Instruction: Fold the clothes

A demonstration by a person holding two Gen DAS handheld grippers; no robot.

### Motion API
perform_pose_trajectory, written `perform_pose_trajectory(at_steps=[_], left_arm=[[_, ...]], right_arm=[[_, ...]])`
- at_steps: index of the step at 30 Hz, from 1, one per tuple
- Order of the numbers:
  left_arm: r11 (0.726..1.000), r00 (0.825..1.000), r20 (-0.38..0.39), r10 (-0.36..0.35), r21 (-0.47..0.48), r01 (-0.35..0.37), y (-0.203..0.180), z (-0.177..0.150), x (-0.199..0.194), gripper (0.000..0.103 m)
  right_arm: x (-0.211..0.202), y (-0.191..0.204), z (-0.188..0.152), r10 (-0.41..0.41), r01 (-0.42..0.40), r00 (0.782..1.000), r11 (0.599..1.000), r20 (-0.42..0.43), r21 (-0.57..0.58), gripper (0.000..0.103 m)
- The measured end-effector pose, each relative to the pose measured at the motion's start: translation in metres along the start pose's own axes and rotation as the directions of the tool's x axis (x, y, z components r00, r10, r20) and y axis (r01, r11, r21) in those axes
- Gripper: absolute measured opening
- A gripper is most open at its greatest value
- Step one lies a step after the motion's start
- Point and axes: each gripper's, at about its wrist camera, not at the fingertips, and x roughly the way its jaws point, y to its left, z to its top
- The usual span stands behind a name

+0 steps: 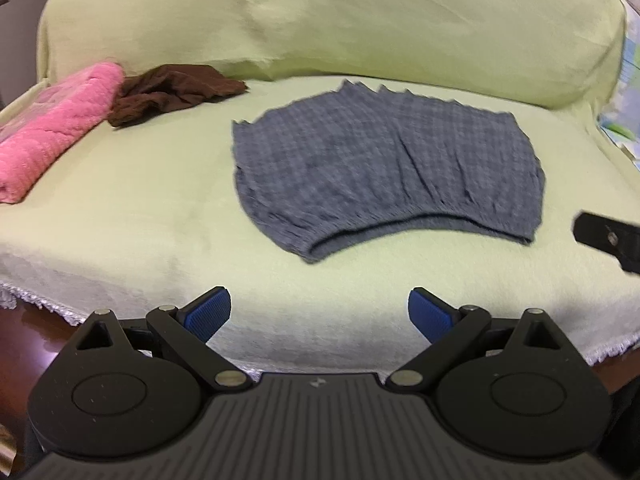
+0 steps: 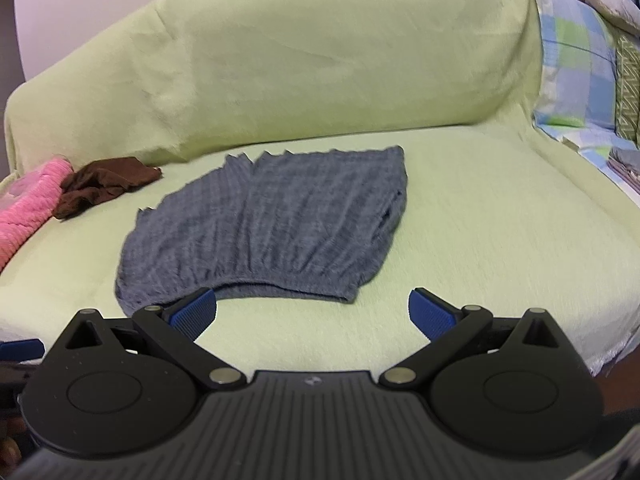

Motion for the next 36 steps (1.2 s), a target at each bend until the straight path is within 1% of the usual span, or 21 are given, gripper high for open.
perform_pose_trajectory(at_steps=[3, 6, 11, 15, 18, 22, 26, 29, 31, 33, 34, 36], left_arm=[[1.0, 1.0, 0.001, 0.013, -0.012, -0.013, 0.002, 0.003, -0.002, 0.097], [1.0, 1.0, 0.006, 0.022, -0.004, -0.022, 0.006, 0.002, -0.004, 0.097], [1.0, 1.0, -0.007, 0.02, -0.001, -0.02, 0.01, 0.006, 0.005, 0.097], [1.0, 1.0, -0.014, -0.009, 0.016, 0.009, 0.02, 0.015, 0.018, 0.097], [0.999, 1.0, -0.014, -0.022, 0.038, 0.023, 0.027, 0.022, 0.032, 0.097], [0.998, 0.999, -0.006, -0.039, 0.055, 0.039, 0.048, 0.038, 0.058, 0.097], [0.994, 0.998, -0.004, -0.056, 0.091, 0.056, 0.068, 0.064, 0.099, 0.097], [0.991, 0.997, -0.007, -0.075, 0.113, 0.076, 0.081, 0.083, 0.132, 0.097], [0.983, 0.994, -0.005, -0.105, 0.154, 0.105, 0.088, 0.1, 0.157, 0.097], [0.975, 0.991, -0.003, -0.134, 0.181, 0.133, 0.09, 0.111, 0.172, 0.097], [0.967, 0.987, -0.011, -0.161, 0.197, 0.16, 0.089, 0.119, 0.185, 0.097], [0.96, 0.982, -0.03, -0.185, 0.207, 0.187, 0.089, 0.126, 0.197, 0.097]], right_arm=[[-0.006, 0.002, 0.0, 0.02, -0.019, 1.0, 1.0, 0.016, -0.007, 0.102], [-0.006, 0.006, -0.003, 0.03, -0.03, 0.999, 0.999, 0.018, -0.021, 0.102], [-0.009, 0.009, -0.007, 0.039, -0.038, 0.999, 0.998, 0.021, -0.042, 0.102], [-0.005, 0.018, -0.006, 0.027, -0.024, 0.998, 0.997, 0.049, -0.067, 0.102], [-0.003, 0.026, -0.007, 0.041, -0.035, 0.997, 0.994, 0.059, -0.099, 0.102], [0.019, 0.041, 0.002, 0.03, -0.019, 0.997, 0.991, 0.075, -0.133, 0.102], [0.055, 0.05, 0.013, 0.01, 0.0, 0.996, 0.992, 0.086, -0.123, 0.102], [0.101, 0.062, 0.021, -0.03, 0.044, 0.994, 0.99, 0.102, -0.137, 0.102], [0.124, 0.069, 0.023, -0.066, 0.086, 0.989, 0.984, 0.134, -0.155, 0.101], [0.141, 0.074, 0.02, -0.082, 0.111, 0.981, 0.981, 0.175, -0.162, 0.1], [0.149, 0.076, 0.022, -0.088, 0.119, 0.979, 0.979, 0.185, -0.164, 0.099], [0.161, 0.079, 0.026, -0.099, 0.131, 0.979, 0.976, 0.18, -0.175, 0.098]])
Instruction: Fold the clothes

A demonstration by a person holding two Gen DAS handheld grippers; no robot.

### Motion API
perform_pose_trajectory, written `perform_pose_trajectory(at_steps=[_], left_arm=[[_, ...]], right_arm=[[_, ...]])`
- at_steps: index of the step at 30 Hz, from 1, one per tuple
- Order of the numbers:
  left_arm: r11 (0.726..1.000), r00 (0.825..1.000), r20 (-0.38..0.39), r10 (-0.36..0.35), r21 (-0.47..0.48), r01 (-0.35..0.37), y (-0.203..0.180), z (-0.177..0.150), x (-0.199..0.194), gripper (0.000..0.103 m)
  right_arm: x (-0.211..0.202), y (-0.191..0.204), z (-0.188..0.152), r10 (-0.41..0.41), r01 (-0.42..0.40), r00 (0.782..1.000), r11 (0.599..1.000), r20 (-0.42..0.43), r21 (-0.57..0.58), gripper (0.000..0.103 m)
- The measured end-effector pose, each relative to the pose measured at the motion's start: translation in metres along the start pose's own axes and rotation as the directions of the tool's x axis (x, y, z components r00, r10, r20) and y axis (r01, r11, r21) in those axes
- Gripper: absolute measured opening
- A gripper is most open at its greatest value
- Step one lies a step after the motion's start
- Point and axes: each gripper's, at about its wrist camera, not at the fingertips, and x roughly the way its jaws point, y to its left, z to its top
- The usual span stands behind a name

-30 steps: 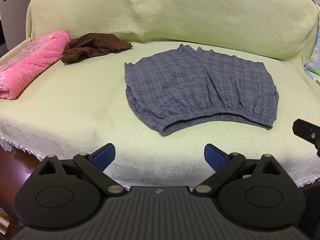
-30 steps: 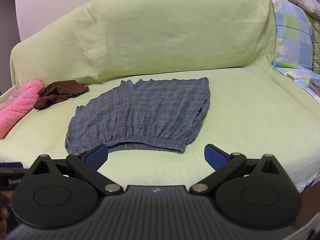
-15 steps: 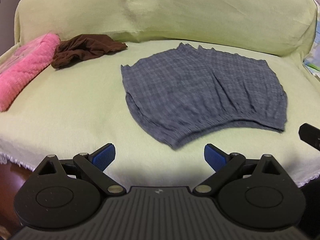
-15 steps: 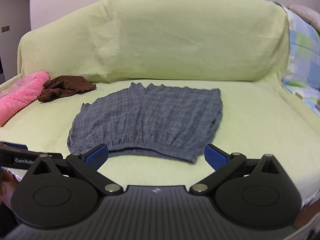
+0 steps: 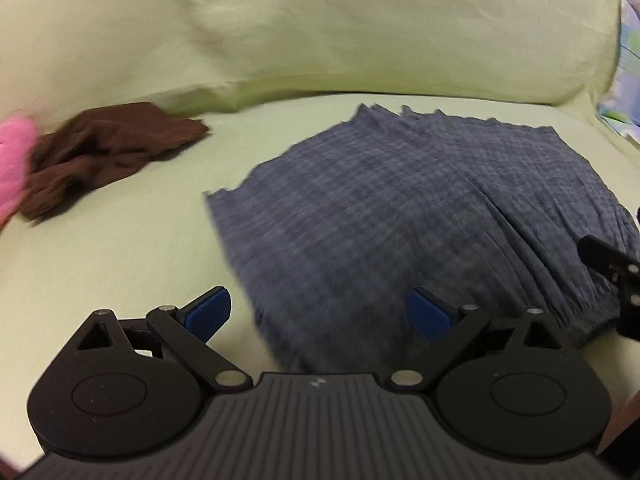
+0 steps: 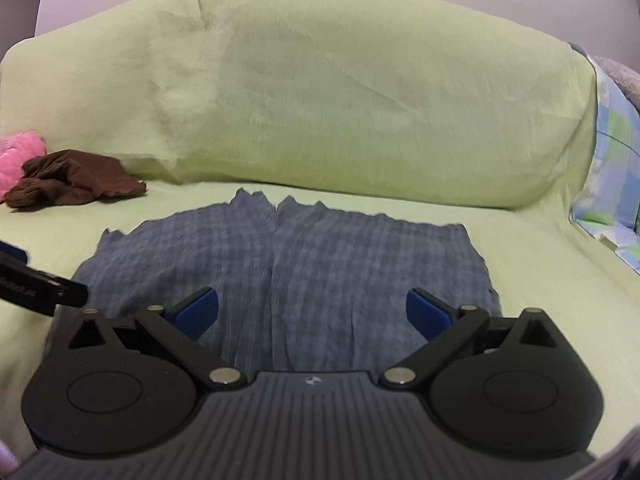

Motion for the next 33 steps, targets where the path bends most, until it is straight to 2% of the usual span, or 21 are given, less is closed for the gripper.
perform_pose_trajectory(at_steps=[5, 9, 12, 15, 19, 23, 26, 29, 31, 32, 33], left_arm=[[0.997, 0.989, -0.128, -0.079, 0.008, 0.081, -0.001, 0.026, 0.024, 0.097], [0.988, 0.966, -0.221, -0.137, 0.037, 0.149, -0.017, 0.058, 0.02, 0.097], [0.984, 0.949, -0.28, -0.147, 0.059, 0.17, -0.023, 0.077, 0.015, 0.097], [0.982, 0.938, -0.323, -0.126, 0.092, 0.163, -0.025, 0.092, 0.007, 0.097], [0.974, 0.925, -0.357, -0.131, 0.129, 0.187, -0.011, 0.108, -0.001, 0.097], [0.954, 0.907, -0.393, -0.15, 0.182, 0.236, 0.015, 0.116, 0.003, 0.097], [0.911, 0.89, -0.411, -0.196, 0.26, 0.321, 0.045, 0.125, 0.008, 0.097], [0.862, 0.866, -0.451, -0.218, 0.327, 0.387, 0.071, 0.131, 0.013, 0.097], [0.806, 0.857, -0.463, -0.228, 0.404, 0.433, 0.087, 0.134, 0.015, 0.097], [0.783, 0.858, -0.462, -0.223, 0.439, 0.44, 0.089, 0.133, 0.016, 0.097], [0.757, 0.863, -0.459, -0.211, 0.482, 0.441, 0.09, 0.132, 0.016, 0.097]], right_arm=[[0.014, -0.006, 0.026, -0.069, 0.068, 0.994, 0.998, -0.088, -0.014, 0.099], [0.014, -0.012, 0.043, -0.106, 0.111, 0.978, 0.994, -0.177, 0.017, 0.099], [0.008, -0.017, 0.054, -0.124, 0.139, 0.961, 0.989, -0.248, 0.043, 0.099], [0.001, -0.021, 0.067, -0.134, 0.171, 0.946, 0.98, -0.297, 0.102, 0.096], [-0.009, -0.016, 0.087, -0.169, 0.234, 0.931, 0.957, -0.323, 0.173, 0.093], [-0.015, 0.007, 0.1, -0.228, 0.301, 0.914, 0.935, -0.337, 0.185, 0.088], [-0.021, 0.039, 0.102, -0.279, 0.381, 0.883, 0.896, -0.376, 0.229, 0.079], [-0.032, 0.075, 0.098, -0.329, 0.476, 0.842, 0.826, -0.428, 0.302, 0.074], [-0.042, 0.1, 0.096, -0.344, 0.53, 0.817, 0.766, -0.464, 0.365, 0.073], [-0.046, 0.111, 0.094, -0.333, 0.535, 0.814, 0.749, -0.476, 0.39, 0.073], [-0.049, 0.123, 0.093, -0.316, 0.535, 0.812, 0.74, -0.491, 0.408, 0.068]])
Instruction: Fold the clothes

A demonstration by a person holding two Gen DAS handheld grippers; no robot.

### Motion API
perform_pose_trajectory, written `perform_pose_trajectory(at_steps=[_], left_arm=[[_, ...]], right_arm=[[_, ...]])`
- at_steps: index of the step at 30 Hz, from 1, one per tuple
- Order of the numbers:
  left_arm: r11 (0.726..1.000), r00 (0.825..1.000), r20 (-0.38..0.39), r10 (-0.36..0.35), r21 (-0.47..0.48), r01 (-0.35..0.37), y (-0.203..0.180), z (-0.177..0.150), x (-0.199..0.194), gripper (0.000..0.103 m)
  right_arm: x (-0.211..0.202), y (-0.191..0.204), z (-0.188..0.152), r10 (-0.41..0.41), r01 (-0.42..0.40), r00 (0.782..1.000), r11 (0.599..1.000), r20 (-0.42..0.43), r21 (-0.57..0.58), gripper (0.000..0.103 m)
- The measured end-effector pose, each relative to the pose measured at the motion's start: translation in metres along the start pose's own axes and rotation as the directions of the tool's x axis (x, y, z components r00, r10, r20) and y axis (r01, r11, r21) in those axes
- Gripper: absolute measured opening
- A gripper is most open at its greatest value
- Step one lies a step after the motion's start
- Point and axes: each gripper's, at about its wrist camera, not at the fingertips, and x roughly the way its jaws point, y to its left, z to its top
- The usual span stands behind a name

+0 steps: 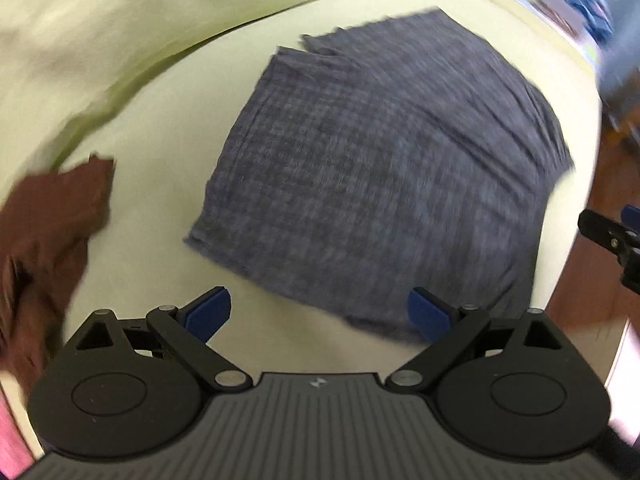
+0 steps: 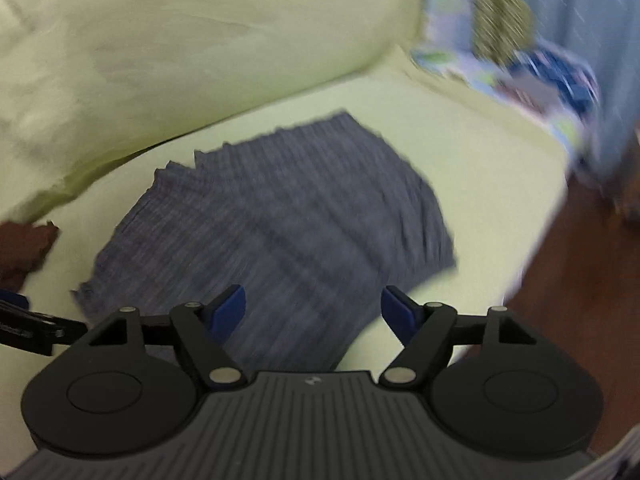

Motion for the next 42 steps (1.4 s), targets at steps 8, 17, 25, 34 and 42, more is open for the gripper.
perform_pose_trajectory(at_steps=[8, 17, 25, 34, 42], left_arm=[[0.936, 0.995, -0.071, -0.063, 0.343, 0.084, -0.007, -0.002, 0.015, 0.097], [0.832, 0.984, -0.154, -0.089, 0.531, 0.158, 0.002, -0.004, 0.046, 0.097], [0.689, 0.99, -0.117, -0.082, 0.711, 0.142, 0.035, 0.004, 0.069, 0.095], [0.913, 0.905, -0.147, -0.4, -0.157, 0.377, 0.091, 0.005, 0.088, 0.078], [0.55, 0.904, 0.129, -0.408, -0.755, 0.357, 0.134, -0.045, 0.115, 0.057]], right_arm=[[-0.015, 0.015, -0.035, 0.067, -0.062, 0.991, 0.997, -0.113, 0.05, 0.057], [0.002, 0.017, -0.065, 0.027, 0.007, 0.988, 0.974, -0.149, 0.225, 0.048], [0.026, 0.057, -0.092, 0.017, 0.077, 0.98, 0.889, -0.2, 0.452, 0.043], [0.028, 0.069, -0.093, -0.027, 0.128, 0.974, 0.884, -0.225, 0.45, 0.044], [0.039, 0.061, -0.085, -0.036, 0.135, 0.972, 0.895, -0.233, 0.425, 0.046]])
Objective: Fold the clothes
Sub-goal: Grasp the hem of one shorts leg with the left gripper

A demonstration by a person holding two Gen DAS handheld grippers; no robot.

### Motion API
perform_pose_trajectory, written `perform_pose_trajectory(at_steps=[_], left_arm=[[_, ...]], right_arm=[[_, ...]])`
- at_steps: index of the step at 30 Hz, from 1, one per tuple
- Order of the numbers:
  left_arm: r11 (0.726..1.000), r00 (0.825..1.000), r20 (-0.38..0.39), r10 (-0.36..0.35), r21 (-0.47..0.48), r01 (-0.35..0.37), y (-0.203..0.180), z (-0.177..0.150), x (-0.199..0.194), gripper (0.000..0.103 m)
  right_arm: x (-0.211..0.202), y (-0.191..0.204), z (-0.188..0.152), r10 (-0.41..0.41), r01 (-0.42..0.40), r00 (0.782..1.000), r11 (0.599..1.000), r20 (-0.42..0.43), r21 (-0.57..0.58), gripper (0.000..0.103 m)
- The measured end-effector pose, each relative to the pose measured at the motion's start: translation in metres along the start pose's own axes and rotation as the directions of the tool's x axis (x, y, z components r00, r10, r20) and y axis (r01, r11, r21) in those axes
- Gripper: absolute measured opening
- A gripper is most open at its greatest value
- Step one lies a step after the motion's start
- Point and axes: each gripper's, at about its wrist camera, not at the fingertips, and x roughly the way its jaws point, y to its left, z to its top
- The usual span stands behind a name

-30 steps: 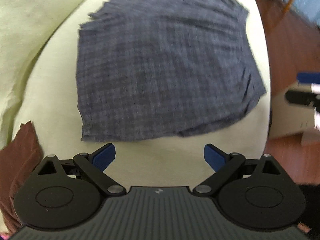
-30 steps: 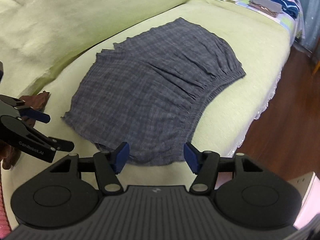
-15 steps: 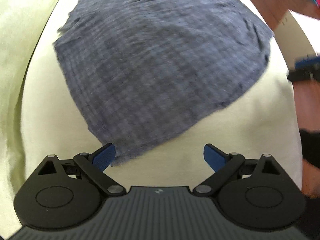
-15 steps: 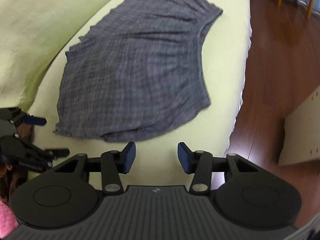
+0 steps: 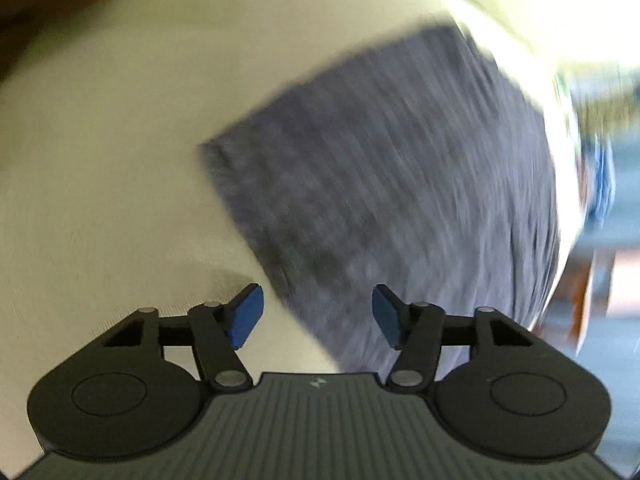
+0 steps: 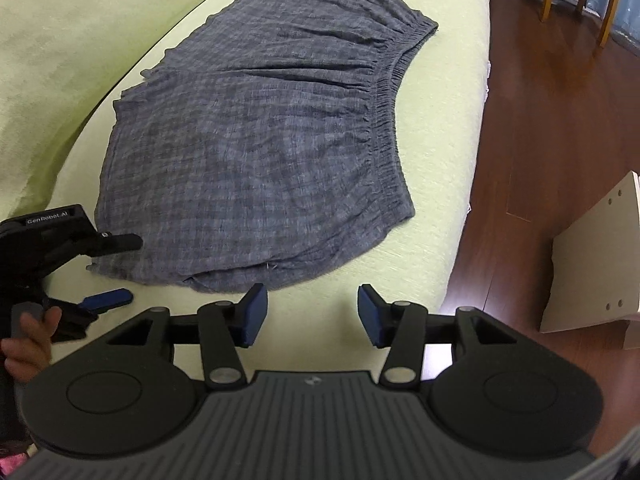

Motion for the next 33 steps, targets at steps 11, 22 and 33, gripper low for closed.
perform_pose_trajectory(at_steps=[11, 22, 33], left_arm=[[0.894, 0.965, 0.207, -0.164, -0.382, 0.234, 0.071, -0.007, 0.003, 0.013], [0.925, 0.96, 0.239, -0.147, -0.31, 0.219, 0.069, 0.01, -0.006, 0.015], [0.925, 0.957, 0.208, -0.205, -0.28, 0.259, 0.053, 0.015, 0.0, 0.062]], right_arm=[[0.008, 0.005, 0.004, 0.035, -0.034, 0.999, 0.999, -0.03, 0.006, 0.051], [0.012, -0.005, 0.004, 0.058, -0.054, 0.997, 0.994, -0.044, 0.093, 0.059], [0.015, -0.008, 0.003, 0.057, -0.051, 0.997, 0.993, -0.055, 0.107, 0.063]])
